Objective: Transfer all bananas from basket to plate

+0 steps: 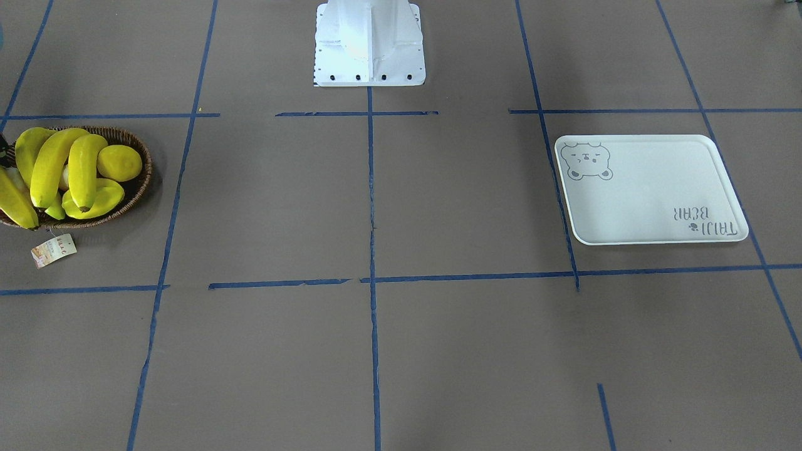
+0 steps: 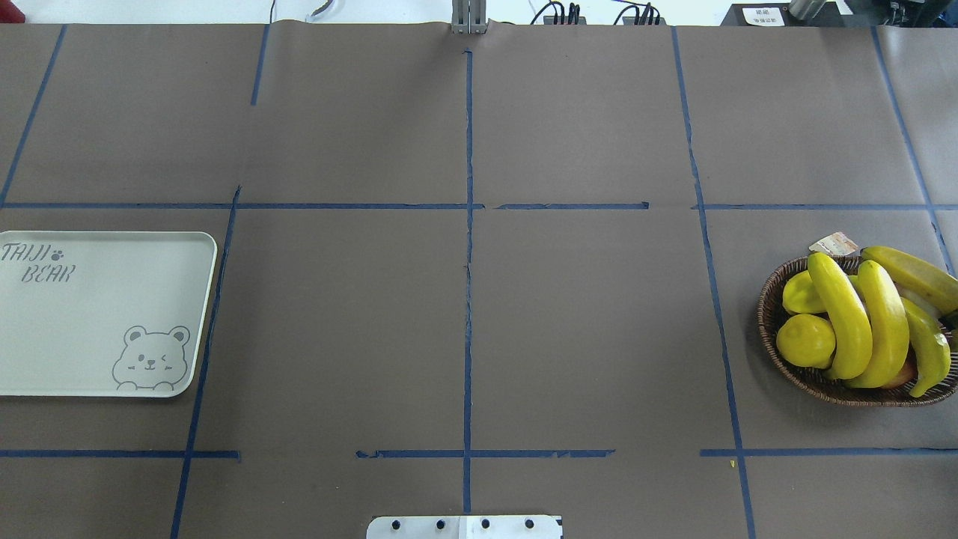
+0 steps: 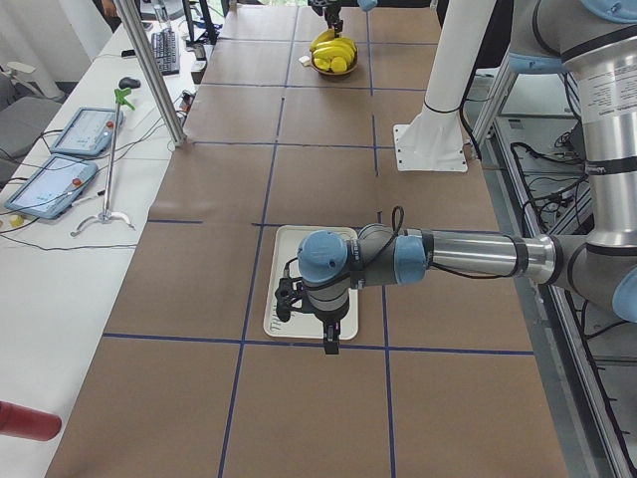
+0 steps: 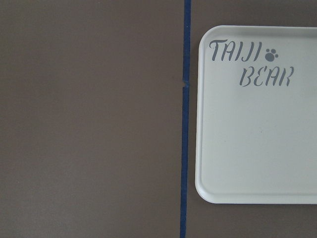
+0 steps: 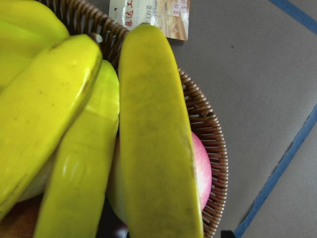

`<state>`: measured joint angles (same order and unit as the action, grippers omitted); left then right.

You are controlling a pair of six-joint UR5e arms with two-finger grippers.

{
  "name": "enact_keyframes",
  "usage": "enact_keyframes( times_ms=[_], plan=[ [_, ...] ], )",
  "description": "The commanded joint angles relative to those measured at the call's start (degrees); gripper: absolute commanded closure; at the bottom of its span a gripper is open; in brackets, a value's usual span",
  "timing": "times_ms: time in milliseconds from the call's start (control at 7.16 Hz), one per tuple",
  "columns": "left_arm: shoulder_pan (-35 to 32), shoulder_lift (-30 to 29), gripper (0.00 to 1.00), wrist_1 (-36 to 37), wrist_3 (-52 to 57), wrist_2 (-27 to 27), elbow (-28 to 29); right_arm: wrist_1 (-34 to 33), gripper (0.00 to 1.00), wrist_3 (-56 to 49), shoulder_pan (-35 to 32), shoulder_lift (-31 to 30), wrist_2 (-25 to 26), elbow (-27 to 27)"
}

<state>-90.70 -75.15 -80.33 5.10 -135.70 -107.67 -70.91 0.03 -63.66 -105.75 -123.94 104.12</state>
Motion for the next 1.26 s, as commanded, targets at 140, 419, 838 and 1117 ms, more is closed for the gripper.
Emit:
enact_keyframes(
  times_ms=[140,419,838,1117],
  plan=[
    [0.0,0.0,0.0,0.0,0.0,0.0,0.0,-0.2,0.98,0.1,-0.7,-0.7,-0.3,1.8],
    [0.0,0.0,0.0,0.0,0.0,0.0,-0.2,-0.7,0.99,0.0,-7.8,-2.0,-0.9,4.1],
    [0.1,-0.3,0.0,-0.1,-0.1,0.2,-2.8,-0.7,0.97,1.4,-13.9,1.2,-8.3,5.7],
    [0.1,-4.8,0.0,-4.0,-0.6,0.4,-2.9,-0.1,0.99,12.1,-13.4,6.6,-13.3,5.8]
  ],
)
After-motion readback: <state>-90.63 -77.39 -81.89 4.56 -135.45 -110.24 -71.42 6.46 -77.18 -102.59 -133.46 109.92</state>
